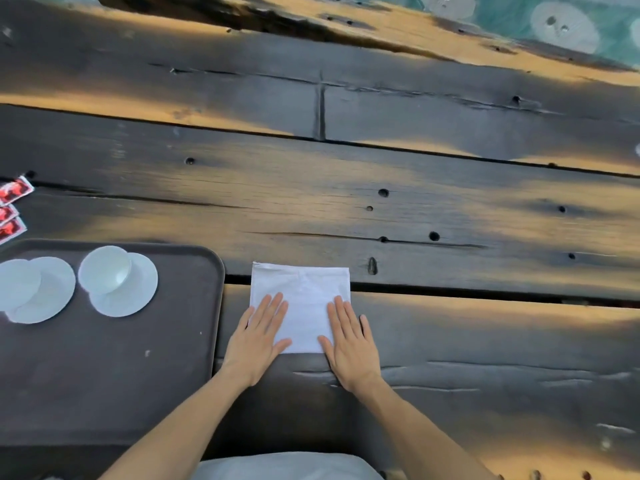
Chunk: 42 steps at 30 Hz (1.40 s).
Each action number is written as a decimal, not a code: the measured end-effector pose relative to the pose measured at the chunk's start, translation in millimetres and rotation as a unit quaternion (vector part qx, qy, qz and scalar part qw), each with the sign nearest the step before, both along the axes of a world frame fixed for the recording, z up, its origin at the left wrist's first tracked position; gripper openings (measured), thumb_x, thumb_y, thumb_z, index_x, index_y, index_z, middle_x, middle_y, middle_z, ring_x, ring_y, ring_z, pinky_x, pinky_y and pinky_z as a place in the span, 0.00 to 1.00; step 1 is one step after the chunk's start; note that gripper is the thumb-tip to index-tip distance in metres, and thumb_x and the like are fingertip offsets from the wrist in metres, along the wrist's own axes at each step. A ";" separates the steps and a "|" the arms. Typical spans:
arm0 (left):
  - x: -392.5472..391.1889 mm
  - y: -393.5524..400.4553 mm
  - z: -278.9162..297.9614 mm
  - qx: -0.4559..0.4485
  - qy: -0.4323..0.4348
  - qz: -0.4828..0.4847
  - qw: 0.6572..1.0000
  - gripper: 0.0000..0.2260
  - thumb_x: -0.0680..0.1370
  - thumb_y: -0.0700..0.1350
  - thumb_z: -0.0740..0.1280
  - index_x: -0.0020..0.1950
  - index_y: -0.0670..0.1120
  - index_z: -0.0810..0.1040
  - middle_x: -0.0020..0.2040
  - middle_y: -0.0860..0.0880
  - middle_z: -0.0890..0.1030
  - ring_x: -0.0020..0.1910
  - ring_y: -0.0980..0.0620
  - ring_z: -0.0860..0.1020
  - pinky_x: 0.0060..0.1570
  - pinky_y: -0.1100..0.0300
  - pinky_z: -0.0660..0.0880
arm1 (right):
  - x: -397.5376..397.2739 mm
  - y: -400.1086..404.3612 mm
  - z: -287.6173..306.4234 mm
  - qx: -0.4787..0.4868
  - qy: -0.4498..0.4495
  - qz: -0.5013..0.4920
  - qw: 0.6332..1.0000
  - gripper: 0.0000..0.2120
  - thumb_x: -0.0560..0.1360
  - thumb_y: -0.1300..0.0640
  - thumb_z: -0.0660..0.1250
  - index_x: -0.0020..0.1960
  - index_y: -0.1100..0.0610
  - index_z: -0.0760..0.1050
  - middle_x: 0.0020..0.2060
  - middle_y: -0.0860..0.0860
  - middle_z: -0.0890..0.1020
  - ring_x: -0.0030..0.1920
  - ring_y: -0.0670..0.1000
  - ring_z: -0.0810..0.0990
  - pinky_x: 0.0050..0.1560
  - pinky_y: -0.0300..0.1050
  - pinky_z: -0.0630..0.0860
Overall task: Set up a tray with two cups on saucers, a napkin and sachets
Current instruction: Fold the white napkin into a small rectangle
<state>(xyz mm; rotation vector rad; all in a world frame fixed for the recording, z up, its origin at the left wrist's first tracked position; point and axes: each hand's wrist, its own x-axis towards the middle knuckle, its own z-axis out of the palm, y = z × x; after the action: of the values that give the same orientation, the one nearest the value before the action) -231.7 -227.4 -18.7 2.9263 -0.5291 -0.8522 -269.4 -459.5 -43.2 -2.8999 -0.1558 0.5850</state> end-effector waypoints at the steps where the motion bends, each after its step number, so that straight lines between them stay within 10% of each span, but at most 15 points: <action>1: -3.0 4.5 -0.9 0.000 -0.004 0.000 1.000 0.35 0.82 0.61 0.33 0.81 0.42 0.57 0.79 0.44 0.64 0.77 0.42 0.65 0.71 0.44 0.69 | -0.8 -2.4 0.0 -0.002 0.016 -0.006 1.000 0.33 0.83 0.38 0.43 0.83 0.53 0.42 0.82 0.48 0.42 0.81 0.51 0.40 0.81 0.53 0.43; 9: -30.4 30.8 -9.2 -0.009 -0.009 -0.020 1.000 0.39 0.75 0.64 0.23 0.81 0.45 0.39 0.81 0.47 0.39 0.80 0.44 0.40 0.78 0.49 0.47 | -12.1 -29.5 3.2 -0.011 0.052 0.002 0.999 0.32 0.83 0.37 0.40 0.80 0.48 0.31 0.79 0.44 0.33 0.80 0.49 0.33 0.80 0.54 0.40; 16: -60.6 23.9 -8.1 -0.029 0.017 0.025 0.999 0.32 0.81 0.61 0.36 0.79 0.44 0.31 0.80 0.46 0.30 0.79 0.44 0.31 0.77 0.51 0.38 | -16.4 -17.1 20.6 0.032 0.073 -0.059 0.995 0.32 0.85 0.44 0.49 0.83 0.50 0.38 0.82 0.47 0.41 0.82 0.53 0.42 0.80 0.58 0.49; 21: -75.8 16.9 -4.3 -0.040 0.021 0.038 0.998 0.33 0.85 0.54 0.49 0.80 0.41 0.34 0.81 0.43 0.32 0.80 0.43 0.34 0.79 0.51 0.42 | -28.6 4.1 34.7 0.156 0.023 -0.233 0.960 0.27 0.80 0.57 0.63 0.77 0.57 0.61 0.70 0.56 0.68 0.70 0.58 0.68 0.69 0.50 0.69; 31: -96.0 7.4 8.8 -0.050 0.015 0.057 0.997 0.33 0.84 0.48 0.56 0.82 0.41 0.42 0.82 0.42 0.36 0.82 0.43 0.38 0.80 0.53 0.52 | -41.4 1.6 34.0 0.225 0.104 -0.349 0.904 0.21 0.79 0.56 0.63 0.71 0.58 0.66 0.49 0.54 0.82 0.51 0.54 0.79 0.49 0.48 0.73; 38: -104.8 26.6 8.0 -0.071 -0.006 0.026 0.997 0.30 0.83 0.39 0.57 0.83 0.46 0.49 0.84 0.48 0.42 0.82 0.49 0.42 0.69 0.59 0.70 | -72.8 0.3 36.8 0.152 0.070 -0.177 0.970 0.26 0.77 0.59 0.64 0.74 0.49 0.62 0.61 0.52 0.69 0.50 0.54 0.77 0.45 0.47 0.76; 42: -93.7 33.0 14.8 -0.075 -0.023 0.015 0.997 0.22 0.82 0.38 0.57 0.76 0.46 0.64 0.80 0.45 0.58 0.78 0.46 0.60 0.64 0.55 0.74 | -79.0 -3.3 39.6 0.050 0.041 -0.066 0.996 0.13 0.80 0.57 0.59 0.64 0.53 0.71 0.64 0.53 0.69 0.49 0.60 0.78 0.39 0.49 0.75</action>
<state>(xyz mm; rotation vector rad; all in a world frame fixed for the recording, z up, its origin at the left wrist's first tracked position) -325.5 -194.4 -3.8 2.8152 -0.5249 -0.7094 -348.4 -462.7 -3.7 -2.7594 0.0161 0.6521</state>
